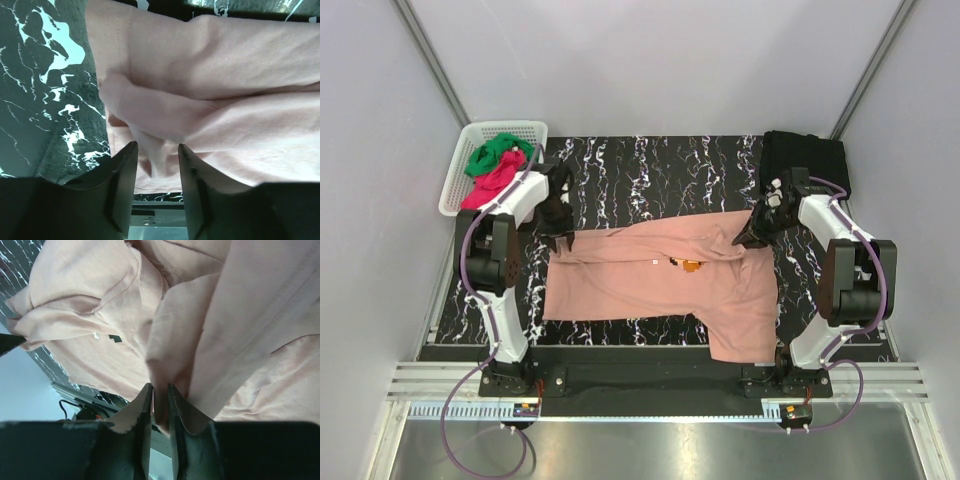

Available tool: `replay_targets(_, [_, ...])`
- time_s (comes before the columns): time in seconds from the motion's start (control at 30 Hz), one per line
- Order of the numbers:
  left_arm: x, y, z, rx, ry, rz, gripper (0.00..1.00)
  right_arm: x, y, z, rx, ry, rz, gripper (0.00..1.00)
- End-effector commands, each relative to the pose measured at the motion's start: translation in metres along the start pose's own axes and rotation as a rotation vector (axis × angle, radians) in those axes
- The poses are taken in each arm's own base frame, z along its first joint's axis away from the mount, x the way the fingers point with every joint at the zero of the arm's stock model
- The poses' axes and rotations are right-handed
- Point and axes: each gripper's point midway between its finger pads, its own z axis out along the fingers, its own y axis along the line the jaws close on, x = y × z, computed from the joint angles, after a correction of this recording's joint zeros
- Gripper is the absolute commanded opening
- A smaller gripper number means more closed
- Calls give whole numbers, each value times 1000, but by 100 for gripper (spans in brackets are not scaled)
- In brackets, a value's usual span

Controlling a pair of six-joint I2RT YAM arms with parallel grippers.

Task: Fold and stack the t-shirts
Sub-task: Fold the tshirt

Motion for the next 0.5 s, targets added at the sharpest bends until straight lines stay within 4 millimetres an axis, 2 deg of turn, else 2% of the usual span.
replay_targets(0.0, [-11, 6, -13, -42, -67, -3, 45, -2, 4, -4, 6, -14, -26, 25])
replay_targets(0.07, [-18, 7, -25, -45, -118, 0, 50, -8, 7, -12, 14, -55, -53, 24])
replay_targets(0.13, [-30, 7, -40, -45, -174, -3, 51, -18, 19, -25, -4, -105, -86, 27])
replay_targets(0.3, [-53, -3, -69, -4, -274, -17, 52, -41, 48, -60, -42, -239, -152, 27])
replay_targets(0.37, [-57, -6, -76, 7, -297, -21, 51, -44, 52, -64, -51, -255, -163, 27])
replay_targets(0.47, [-66, -18, -88, 71, -327, 0, 51, -51, 55, -57, -65, -231, -182, 26])
